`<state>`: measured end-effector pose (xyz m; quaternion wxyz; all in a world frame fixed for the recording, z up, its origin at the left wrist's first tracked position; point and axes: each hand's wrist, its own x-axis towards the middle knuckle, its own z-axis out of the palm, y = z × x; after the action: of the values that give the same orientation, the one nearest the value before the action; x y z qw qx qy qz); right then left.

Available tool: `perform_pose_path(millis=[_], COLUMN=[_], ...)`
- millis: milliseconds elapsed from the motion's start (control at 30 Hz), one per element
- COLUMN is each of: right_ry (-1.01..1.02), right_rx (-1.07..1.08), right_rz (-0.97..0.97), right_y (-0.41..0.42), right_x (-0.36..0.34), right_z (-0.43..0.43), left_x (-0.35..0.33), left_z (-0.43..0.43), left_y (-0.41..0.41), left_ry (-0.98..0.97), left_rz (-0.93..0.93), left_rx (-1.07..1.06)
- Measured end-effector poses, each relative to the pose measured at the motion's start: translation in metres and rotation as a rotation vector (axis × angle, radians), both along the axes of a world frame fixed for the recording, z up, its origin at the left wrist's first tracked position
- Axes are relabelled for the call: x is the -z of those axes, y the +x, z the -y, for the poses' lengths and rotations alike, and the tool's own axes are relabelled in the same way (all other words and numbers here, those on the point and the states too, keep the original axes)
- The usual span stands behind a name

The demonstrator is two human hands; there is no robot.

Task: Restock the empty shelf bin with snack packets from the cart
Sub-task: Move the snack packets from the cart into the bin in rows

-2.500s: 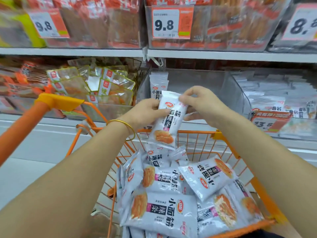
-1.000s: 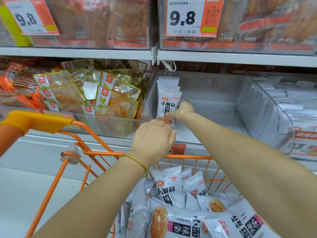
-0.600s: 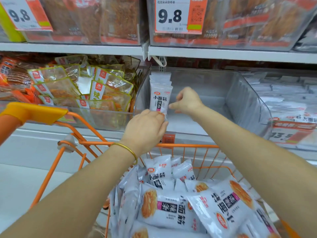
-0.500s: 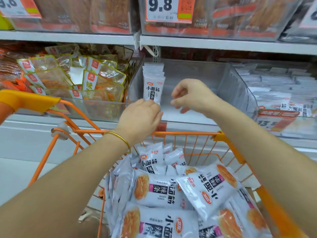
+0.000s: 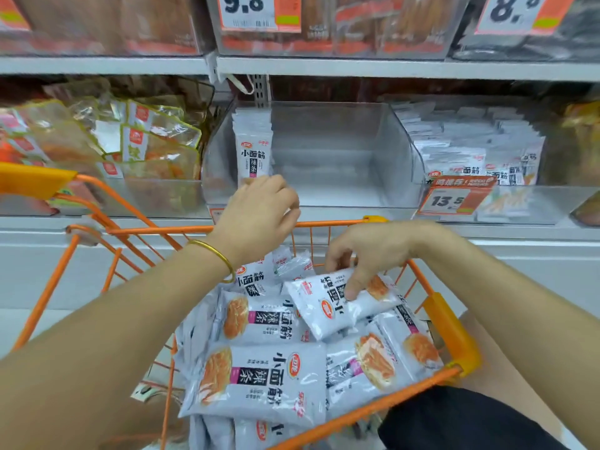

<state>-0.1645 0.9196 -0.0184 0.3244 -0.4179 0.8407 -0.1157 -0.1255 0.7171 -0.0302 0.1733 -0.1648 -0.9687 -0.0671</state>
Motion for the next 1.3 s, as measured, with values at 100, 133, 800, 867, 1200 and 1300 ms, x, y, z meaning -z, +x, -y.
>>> perform_pose_path(millis=[100, 133, 800, 867, 1200, 1300], right_ry=[-0.074, -0.117, -0.581, -0.444, -0.578, -0.587], right_rx=[0.107, 0.159, 0.913, 0.884, 1.052, 1.027], right_rz=[0.015, 0.011, -0.011, -0.193, -0.086, -0.061], right_y=[0.002, 0.000, -0.120, -0.125, -0.134, -0.133], right_x=[0.003, 0.005, 0.023, 0.033, 0.047, 0.046], right_z=[0.001, 0.001, 0.158, 0.164, 0.187, 0.199], left_x=[0.001, 0.002, 0.021, 0.025, 0.030, 0.030], left_z=[0.006, 0.009, 0.067, 0.067, 0.066, 0.066], left_y=[-0.002, -0.003, -0.051, -0.053, -0.055, -0.054], left_ry=[0.122, 0.140, -0.044, -0.007, 0.057, 0.055], left_rz=[0.041, 0.045, -0.137, -0.151, -0.212, -0.193], left_rx=[-0.045, -0.062, -0.387, -0.384, -0.362, -0.370])
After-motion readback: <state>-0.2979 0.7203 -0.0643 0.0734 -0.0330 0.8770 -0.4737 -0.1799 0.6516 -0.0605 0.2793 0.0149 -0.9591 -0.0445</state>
